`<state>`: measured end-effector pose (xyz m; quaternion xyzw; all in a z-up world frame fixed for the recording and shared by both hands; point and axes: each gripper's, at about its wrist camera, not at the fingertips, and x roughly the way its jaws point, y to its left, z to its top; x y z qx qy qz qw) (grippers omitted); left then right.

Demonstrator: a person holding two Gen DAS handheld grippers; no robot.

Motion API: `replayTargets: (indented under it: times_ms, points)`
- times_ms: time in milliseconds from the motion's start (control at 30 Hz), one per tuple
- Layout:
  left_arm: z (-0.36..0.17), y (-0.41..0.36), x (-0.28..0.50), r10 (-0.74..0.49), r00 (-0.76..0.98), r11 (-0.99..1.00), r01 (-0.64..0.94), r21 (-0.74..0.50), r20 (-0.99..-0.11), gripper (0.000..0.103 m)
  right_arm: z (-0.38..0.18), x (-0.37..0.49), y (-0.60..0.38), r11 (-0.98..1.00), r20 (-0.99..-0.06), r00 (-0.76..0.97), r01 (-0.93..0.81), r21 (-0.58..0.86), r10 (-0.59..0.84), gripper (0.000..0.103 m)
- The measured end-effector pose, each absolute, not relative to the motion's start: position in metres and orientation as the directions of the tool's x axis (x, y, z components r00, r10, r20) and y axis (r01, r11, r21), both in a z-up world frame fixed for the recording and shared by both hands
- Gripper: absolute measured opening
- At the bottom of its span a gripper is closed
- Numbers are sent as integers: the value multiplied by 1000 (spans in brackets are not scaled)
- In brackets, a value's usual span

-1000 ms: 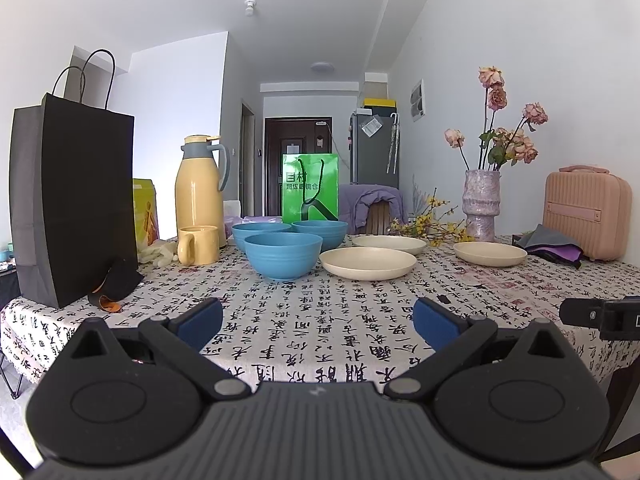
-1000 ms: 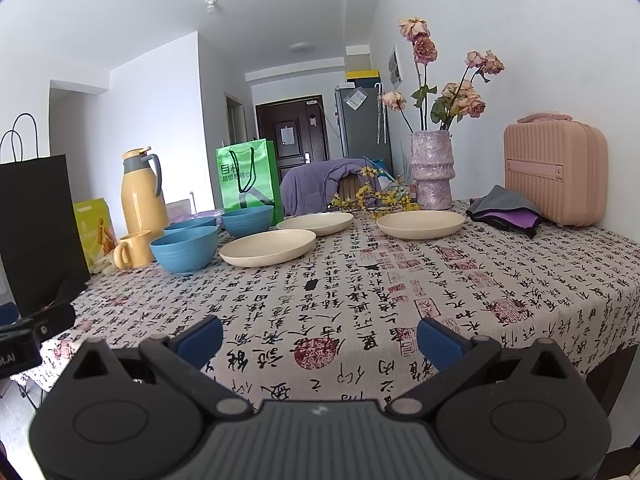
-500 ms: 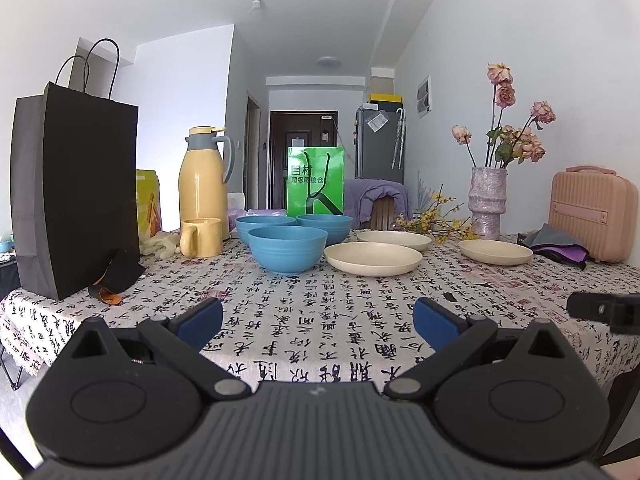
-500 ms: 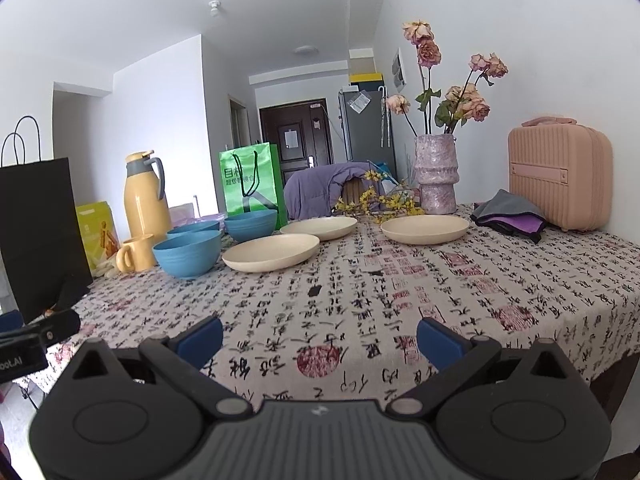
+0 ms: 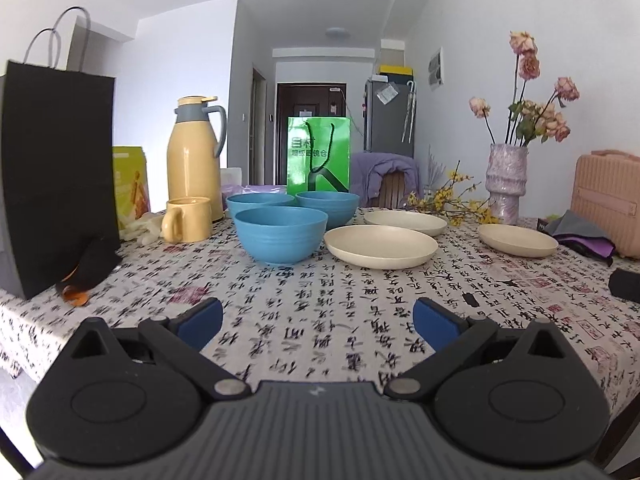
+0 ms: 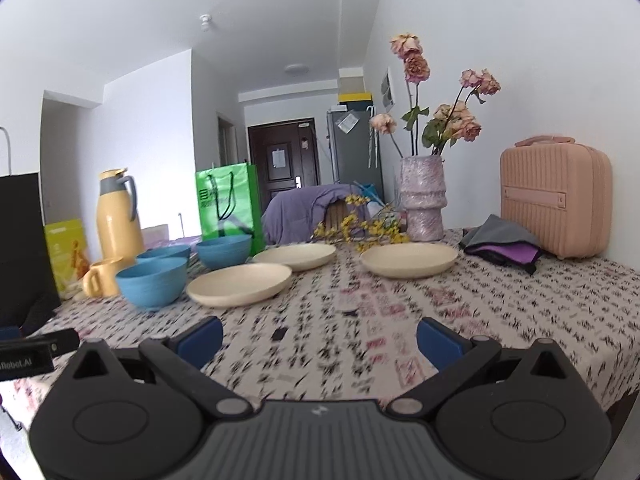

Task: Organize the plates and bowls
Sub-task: 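Move both grippers toward the cream plate beside the flower vase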

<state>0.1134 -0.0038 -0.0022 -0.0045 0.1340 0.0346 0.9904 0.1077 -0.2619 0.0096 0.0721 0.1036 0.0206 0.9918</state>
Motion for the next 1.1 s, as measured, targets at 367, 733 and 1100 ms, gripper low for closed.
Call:
replayTargets:
  times_ms: [367, 733, 1100]
  points:
    - [14, -43, 179, 70, 955, 997, -55, 58, -289, 103, 19, 179, -310, 978, -245, 970, 50, 202, 1, 103]
    - [26, -98, 251, 35, 949, 995, -5, 95, -314, 103, 27, 243, -355, 987, -238, 967, 115, 112, -86, 103]
    - [26, -156, 337, -78, 928, 995, 94, 26, -364, 103, 27, 325, -420, 976, -321, 946, 97, 195, -30, 103]
